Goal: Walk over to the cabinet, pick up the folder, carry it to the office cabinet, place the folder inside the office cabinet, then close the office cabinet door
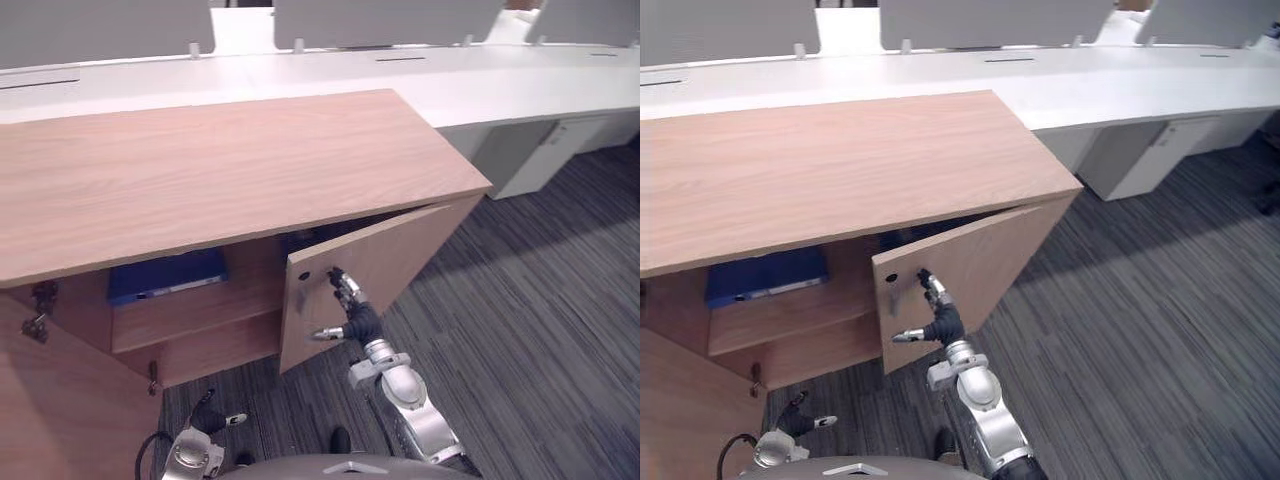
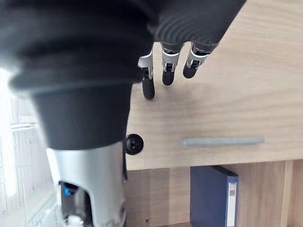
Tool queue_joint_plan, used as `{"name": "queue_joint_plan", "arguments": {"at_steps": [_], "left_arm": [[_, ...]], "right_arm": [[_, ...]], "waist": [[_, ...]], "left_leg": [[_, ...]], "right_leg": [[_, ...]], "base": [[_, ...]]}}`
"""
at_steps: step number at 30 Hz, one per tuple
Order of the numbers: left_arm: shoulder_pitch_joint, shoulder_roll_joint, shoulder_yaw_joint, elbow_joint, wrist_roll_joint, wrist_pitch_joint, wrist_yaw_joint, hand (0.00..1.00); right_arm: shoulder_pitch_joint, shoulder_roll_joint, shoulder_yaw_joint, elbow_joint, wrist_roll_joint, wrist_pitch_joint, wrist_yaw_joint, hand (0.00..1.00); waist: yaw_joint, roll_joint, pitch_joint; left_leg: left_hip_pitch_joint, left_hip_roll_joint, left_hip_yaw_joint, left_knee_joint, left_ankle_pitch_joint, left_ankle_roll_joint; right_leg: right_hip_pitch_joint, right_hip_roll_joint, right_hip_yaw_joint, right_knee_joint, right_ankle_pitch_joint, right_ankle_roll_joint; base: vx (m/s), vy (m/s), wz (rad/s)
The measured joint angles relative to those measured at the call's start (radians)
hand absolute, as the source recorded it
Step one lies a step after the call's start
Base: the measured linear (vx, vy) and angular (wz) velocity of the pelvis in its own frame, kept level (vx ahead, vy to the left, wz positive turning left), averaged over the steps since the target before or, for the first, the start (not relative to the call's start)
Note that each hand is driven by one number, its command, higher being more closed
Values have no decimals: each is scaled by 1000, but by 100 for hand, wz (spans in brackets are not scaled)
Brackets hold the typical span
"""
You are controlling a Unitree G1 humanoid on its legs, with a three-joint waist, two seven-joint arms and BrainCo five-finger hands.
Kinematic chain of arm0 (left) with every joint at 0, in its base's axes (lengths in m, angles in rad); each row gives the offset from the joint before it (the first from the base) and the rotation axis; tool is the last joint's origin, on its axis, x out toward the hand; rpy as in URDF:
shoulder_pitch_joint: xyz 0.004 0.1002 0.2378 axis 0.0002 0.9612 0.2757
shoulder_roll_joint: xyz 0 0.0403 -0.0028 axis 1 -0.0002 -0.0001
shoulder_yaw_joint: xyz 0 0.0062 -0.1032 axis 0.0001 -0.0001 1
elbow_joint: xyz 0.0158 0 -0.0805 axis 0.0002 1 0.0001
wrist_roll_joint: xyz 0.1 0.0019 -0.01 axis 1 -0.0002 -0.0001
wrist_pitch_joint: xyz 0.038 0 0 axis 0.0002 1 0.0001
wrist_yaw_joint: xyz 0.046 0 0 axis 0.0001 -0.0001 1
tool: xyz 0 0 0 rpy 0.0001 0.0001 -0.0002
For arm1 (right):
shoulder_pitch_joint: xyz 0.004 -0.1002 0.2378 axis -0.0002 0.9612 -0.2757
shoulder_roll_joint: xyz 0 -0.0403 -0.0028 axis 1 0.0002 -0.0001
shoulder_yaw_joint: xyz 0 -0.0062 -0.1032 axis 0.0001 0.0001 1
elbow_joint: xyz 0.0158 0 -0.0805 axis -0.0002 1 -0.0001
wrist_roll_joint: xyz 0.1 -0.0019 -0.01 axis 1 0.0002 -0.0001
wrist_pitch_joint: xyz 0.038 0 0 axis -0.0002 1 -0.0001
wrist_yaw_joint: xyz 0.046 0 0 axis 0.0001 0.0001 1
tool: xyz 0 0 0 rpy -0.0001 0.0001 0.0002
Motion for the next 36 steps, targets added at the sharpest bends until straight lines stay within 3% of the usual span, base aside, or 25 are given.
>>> {"name": "queue_joint_plan", "arguments": {"at_steps": [5, 13, 25, 36], "left_arm": [[3, 7, 38, -2, -13, 0, 0, 0], [23, 4, 97, 0, -38, 2, 0, 0], [37, -4, 116, 3, -71, 11, 1, 0], [46, -4, 132, 3, -125, 12, 1, 0]], "right_arm": [[8, 14, -103, 18, -9, -3, -16, 0], [72, 41, -223, 246, -72, 13, -34, 0], [112, 77, -315, 611, -151, 64, -42, 0], [98, 80, -329, 709, -159, 88, -43, 0]], "waist": [[1, -9, -5], [3, -12, -7], [-5, -6, -3], [-16, -5, 9]], "left_leg": [[-25, -6, -75, 2, 13, 4], [-29, -2, -142, -4, 27, -3], [-10, -2, -157, -6, 40, -4], [-4, -3, -122, -6, 36, -12]], "right_leg": [[7, -9, -54, 15, -34, -4], [39, -8, -108, 20, -71, -9], [70, -8, -126, 16, -74, -14], [59, -7, -78, 9, -75, -7]], "base": [[9, -15, 44], [-11, -25, 26], [-38, -9, 5], [-48, 1, -9]]}}
